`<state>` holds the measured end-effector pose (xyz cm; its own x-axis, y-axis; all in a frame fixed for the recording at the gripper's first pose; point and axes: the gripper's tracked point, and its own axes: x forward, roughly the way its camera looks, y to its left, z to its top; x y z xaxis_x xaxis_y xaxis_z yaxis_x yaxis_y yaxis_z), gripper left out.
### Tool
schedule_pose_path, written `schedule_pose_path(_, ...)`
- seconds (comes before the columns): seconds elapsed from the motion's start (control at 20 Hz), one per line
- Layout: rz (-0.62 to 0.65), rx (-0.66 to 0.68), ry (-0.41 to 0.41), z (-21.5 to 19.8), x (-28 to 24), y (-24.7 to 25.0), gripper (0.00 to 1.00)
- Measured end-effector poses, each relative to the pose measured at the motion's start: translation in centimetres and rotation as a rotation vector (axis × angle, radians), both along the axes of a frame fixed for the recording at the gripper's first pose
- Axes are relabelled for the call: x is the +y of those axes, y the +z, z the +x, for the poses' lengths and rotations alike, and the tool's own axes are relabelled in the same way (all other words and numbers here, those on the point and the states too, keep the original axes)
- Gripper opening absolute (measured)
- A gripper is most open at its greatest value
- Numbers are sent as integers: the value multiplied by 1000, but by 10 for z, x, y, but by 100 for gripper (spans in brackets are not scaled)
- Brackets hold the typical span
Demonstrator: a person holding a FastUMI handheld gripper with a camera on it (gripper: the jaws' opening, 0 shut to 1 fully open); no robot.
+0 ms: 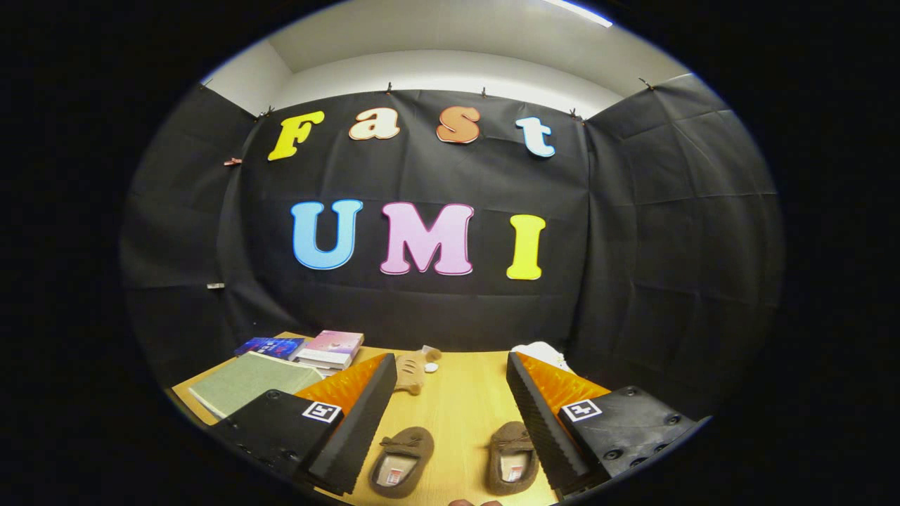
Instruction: Open the storage box then place both shoes into the box .Put the left shoe in first, then the right shoe, with the right side of both shoes facing outward in a uniform manner.
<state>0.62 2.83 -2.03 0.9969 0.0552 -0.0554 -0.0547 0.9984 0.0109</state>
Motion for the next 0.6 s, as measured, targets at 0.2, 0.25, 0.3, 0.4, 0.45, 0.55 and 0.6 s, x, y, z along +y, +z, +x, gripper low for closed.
schedule_pose_path(0.2,-4,31,45,9,9,-2,97)
schedule_pose_path(0.25,3,41,71,13,14,-2,97)
schedule_pose_path(0.3,14,55,101,19,20,-5,97)
schedule_pose_path(0.4,49,101,169,28,35,-17,97)
schedule_pose_path(0.45,69,137,200,32,42,-26,97)
schedule_pose_path(0.55,108,205,263,37,59,-45,97)
schedule_pose_path(0.6,129,243,302,38,71,-57,98)
